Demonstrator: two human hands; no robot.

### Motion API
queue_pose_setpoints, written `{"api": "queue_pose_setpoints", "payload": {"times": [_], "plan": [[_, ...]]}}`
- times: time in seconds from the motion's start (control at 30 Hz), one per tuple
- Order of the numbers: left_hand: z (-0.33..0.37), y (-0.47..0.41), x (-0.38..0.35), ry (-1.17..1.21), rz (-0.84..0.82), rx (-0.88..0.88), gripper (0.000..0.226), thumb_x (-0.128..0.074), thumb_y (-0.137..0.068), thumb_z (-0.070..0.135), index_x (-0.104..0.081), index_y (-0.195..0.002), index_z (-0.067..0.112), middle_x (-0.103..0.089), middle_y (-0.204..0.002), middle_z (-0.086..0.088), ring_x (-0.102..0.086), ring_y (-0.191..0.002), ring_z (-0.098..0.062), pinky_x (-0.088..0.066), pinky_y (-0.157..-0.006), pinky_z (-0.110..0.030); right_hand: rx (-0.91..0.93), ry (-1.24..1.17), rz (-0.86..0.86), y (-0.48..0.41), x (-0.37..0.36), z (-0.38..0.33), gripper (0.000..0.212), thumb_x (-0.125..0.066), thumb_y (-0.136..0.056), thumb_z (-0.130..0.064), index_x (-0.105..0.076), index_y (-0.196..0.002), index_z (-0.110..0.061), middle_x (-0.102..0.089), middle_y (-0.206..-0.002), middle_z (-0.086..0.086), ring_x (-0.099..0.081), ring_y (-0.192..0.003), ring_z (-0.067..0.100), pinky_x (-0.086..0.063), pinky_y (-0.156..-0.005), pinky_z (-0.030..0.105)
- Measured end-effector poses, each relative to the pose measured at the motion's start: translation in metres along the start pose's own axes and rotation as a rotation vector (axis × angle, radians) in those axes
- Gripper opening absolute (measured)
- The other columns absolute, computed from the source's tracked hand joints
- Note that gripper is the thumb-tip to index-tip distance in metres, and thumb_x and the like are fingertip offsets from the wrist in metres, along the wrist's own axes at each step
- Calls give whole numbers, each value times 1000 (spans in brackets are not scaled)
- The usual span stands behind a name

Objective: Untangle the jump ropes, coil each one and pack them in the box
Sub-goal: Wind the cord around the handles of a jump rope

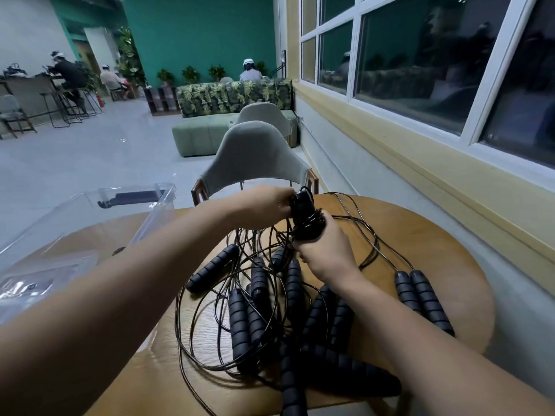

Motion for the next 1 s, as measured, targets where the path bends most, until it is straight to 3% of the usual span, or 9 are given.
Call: {"api": "queue_pose_setpoints", "payload": {"times": [0.13,0.27,0.33,0.43,0.5,0.63,0.7,0.83,1.0], "plan": [[2,2,-8,98,-44,-16,21,-64,-99,27,-63,-119,21,-68,-105,1,-60,-98,-22,-39,-76,-29,1,-8,-3,-1,-1,1,30,-81,-83,-13,-59,-97,-27,-73,-83,-2,-72,-75,20,-60,-69,42],[0,3,-12,24,-49,-30,21,-78,-89,34,-68,-107,32,-58,-78,17,-55,-74,-10,-35,-60,-19,3,-12,10,-2,0,0,32,-85,-82,-16,-59,-98,-27,-73,-84,-4,-71,-77,18,-58,-70,38],[1,4,-14,-20,-58,-46,18,-81,-87,42,-75,-101,31,-59,-73,17,-53,-67,-3,-40,-62,-22,-3,-17,11,-3,0,1,32,-85,-81,-17,-59,-97,-28,-73,-83,-3,-72,-75,19,-59,-69,39],[-3,7,-4,-2,-2,-84,16,-82,-85,44,-80,-93,30,-71,-80,12,-65,-77,-14,-56,-76,-33,-7,-1,13,-3,1,2,33,-86,-81,-17,-58,-98,-27,-73,-83,-4,-72,-75,20,-59,-69,39],[-8,11,8,-1,62,-110,17,-81,-83,49,-79,-88,33,-72,-80,11,-66,-78,-14,-58,-77,-37,-15,6,5,-3,0,3,34,-86,-82,-17,-59,-99,-27,-73,-86,-6,-71,-77,17,-57,-67,34],[-21,24,66,93,351,-106,9,-82,-91,32,-81,-90,23,-71,-81,14,-66,-78,-14,-58,-79,-39,-39,0,-10,-3,-1,8,31,-84,-83,-18,-61,-101,-26,-72,-89,-6,-69,-80,16,-48,-63,27],[-36,35,104,154,529,-57,11,-80,-93,26,-81,-98,16,-74,-85,5,-68,-78,-19,-60,-79,-37,-53,4,-19,-3,-1,9,32,-84,-84,-18,-61,-104,-25,-72,-91,-6,-67,-82,12,-45,-62,24],[-72,61,160,265,816,42,18,-74,-98,29,-77,-103,12,-71,-82,3,-66,-68,-9,-50,-62,-11,-68,19,-32,-2,-3,7,32,-81,-84,-15,-61,-107,-25,-71,-92,-6,-65,-80,10,-41,-58,21],[-119,88,188,396,1084,217,27,-69,-98,36,-77,-103,11,-77,-90,-4,-74,-80,-22,-62,-75,-39,-55,33,-39,-2,-2,4,30,-79,-86,-12,-60,-106,-23,-69,-89,-4,-62,-73,9,-39,-52,17]]}}
Point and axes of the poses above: each hand's wrist, its own y-axis away from the middle knuckle, its own x-axis out of the back of the hand, z = x × y, the point moved 9 cm from there along -y, towards the middle knuckle
